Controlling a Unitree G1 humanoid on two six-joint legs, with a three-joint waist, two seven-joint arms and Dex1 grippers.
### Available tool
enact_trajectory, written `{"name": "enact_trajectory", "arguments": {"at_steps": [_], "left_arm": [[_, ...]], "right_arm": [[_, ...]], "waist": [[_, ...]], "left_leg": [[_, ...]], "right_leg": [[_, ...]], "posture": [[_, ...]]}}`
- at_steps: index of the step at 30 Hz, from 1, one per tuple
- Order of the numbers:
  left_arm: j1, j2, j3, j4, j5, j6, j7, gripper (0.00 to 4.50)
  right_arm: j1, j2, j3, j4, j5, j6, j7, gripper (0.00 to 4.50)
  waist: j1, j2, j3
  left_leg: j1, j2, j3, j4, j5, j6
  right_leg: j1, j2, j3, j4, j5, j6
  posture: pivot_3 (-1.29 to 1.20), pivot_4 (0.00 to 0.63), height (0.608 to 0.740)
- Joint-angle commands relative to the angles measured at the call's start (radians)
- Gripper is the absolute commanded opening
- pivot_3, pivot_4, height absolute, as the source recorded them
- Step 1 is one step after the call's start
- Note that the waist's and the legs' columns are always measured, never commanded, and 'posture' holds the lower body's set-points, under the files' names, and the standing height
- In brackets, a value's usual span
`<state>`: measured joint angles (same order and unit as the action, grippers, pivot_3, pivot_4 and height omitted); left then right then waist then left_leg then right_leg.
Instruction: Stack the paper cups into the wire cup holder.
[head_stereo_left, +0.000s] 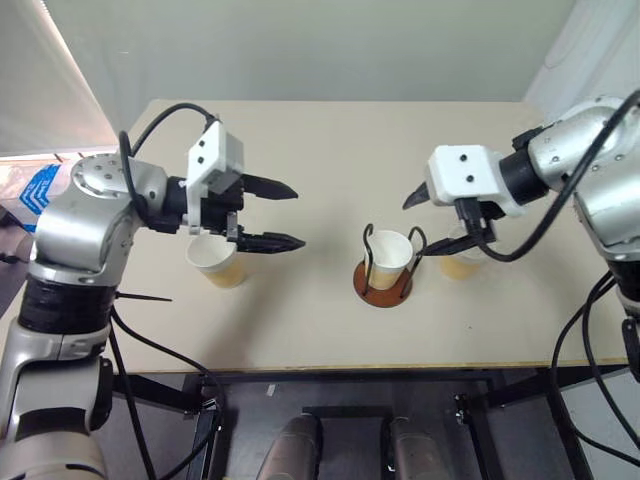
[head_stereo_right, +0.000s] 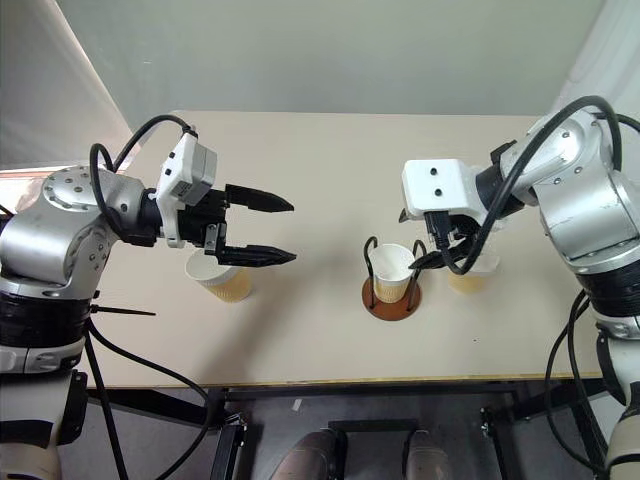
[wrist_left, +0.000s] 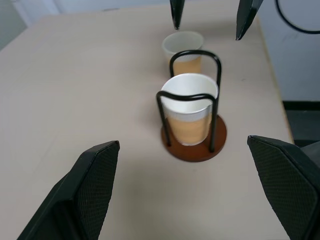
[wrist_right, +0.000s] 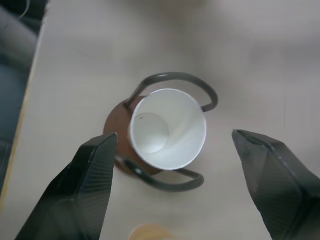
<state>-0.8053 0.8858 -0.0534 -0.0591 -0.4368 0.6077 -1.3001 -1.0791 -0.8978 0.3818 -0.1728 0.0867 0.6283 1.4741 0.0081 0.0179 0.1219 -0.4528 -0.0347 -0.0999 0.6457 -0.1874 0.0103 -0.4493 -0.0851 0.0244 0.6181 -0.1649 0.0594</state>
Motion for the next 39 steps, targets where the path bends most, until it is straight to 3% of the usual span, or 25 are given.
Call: {"name": "enact_trajectory", "arguments": {"at_steps": [1, 6, 14, 28, 39], "left_arm": [[0.008, 0.087, 0.037, -0.039, 0.073, -0.077, 0.021, 4.50], [0.076, 0.261, 0.011, -0.108, 0.219, -0.232, -0.006, 4.50], [0.246, 0.396, 0.043, -0.200, 0.264, -0.240, -0.024, 4.50], [0.394, 0.457, 0.053, -0.204, 0.390, -0.249, 0.060, 4.50], [0.429, 0.429, 0.018, -0.142, 0.465, -0.292, 0.104, 4.50]], "right_arm": [[-0.013, 0.008, -0.123, -0.041, 0.090, 0.113, -0.038, 3.68], [-0.038, 0.019, -0.224, -0.071, 0.230, 0.274, -0.062, 3.68], [-0.020, -0.026, -0.249, -0.118, 0.373, 0.342, -0.030, 3.68], [-0.050, -0.043, -0.199, -0.089, 0.417, 0.337, -0.033, 3.68], [-0.058, -0.061, -0.191, -0.088, 0.421, 0.343, -0.032, 3.68]], "waist": [[-0.001, 0.000, 0.000], [-0.002, 0.000, 0.000], [-0.003, -0.001, 0.000], [-0.004, -0.002, -0.001], [-0.004, -0.002, -0.001]], "left_leg": [[0.000, 0.000, 0.000, 0.000, 0.000, 0.000], [-0.001, 0.001, 0.000, -0.002, -0.001, -0.002], [-0.001, 0.002, -0.002, -0.005, -0.002, -0.004], [0.002, 0.010, -0.002, -0.008, -0.003, -0.013], [0.002, 0.011, -0.002, -0.010, -0.004, -0.015]], "right_leg": [[0.000, 0.000, 0.000, 0.000, 0.000, 0.000], [-0.002, 0.003, 0.001, -0.003, 0.000, 0.000], [-0.003, 0.006, 0.002, -0.003, -0.002, -0.006], [-0.009, 0.011, 0.001, 0.009, -0.007, -0.015], [-0.010, 0.011, 0.000, 0.010, -0.008, -0.017]], "posture": [[0.00, 0.150, 0.740], [0.00, 0.150, 0.740], [0.00, 0.150, 0.740], [0.00, 0.150, 0.740], [0.00, 0.150, 0.740]]}}
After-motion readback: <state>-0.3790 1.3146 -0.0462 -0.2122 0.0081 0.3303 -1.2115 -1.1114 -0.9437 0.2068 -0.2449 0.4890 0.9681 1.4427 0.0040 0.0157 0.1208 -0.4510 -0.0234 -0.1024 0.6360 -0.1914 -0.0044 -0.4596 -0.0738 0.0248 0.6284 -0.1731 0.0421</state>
